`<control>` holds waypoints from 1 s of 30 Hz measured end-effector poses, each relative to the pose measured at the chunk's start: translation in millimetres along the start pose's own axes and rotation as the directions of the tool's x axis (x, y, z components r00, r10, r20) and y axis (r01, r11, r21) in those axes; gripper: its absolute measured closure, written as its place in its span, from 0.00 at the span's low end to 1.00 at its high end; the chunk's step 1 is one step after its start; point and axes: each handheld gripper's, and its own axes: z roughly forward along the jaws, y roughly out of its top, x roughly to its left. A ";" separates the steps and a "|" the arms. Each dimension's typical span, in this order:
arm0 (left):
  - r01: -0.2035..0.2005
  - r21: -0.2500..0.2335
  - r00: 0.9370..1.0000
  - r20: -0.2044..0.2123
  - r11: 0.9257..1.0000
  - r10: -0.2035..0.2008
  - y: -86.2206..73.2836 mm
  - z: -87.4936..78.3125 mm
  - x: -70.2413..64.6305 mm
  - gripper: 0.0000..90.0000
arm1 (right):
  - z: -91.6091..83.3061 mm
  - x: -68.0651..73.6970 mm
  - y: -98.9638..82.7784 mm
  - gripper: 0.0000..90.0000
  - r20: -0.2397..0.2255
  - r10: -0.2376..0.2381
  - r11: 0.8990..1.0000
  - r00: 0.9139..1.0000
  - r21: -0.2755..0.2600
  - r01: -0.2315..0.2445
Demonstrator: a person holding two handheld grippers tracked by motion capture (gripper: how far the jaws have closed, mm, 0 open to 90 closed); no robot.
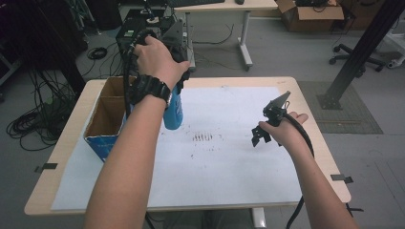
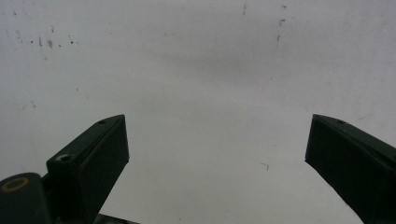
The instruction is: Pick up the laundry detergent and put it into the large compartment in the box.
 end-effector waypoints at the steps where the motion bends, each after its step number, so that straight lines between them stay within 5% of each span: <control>1: 0.000 0.000 1.000 0.000 1.000 0.000 0.0 0.0 0.0 0.42 | -0.3 0.7 0.5 0.07 0.001 0.002 1.000 1.000 0.003 -0.002; 12: 0.029 -0.030 1.000 -0.004 0.999 -0.029 0.0 -38.2 42.9 0.42 | -3.0 1.5 3.7 0.07 0.000 0.013 1.000 1.000 0.004 -0.013; 21: 0.049 -0.037 0.998 -0.024 0.998 -0.050 -4.6 -51.9 80.6 0.42 | -9.2 1.7 3.8 0.07 0.006 0.021 1.000 1.000 -0.002 -0.021; 30: 0.113 -0.059 0.993 -0.039 0.992 -0.115 -13.8 -62.8 125.1 0.42 | -13.4 -0.6 5.2 0.07 0.013 0.033 0.999 0.999 -0.004 -0.032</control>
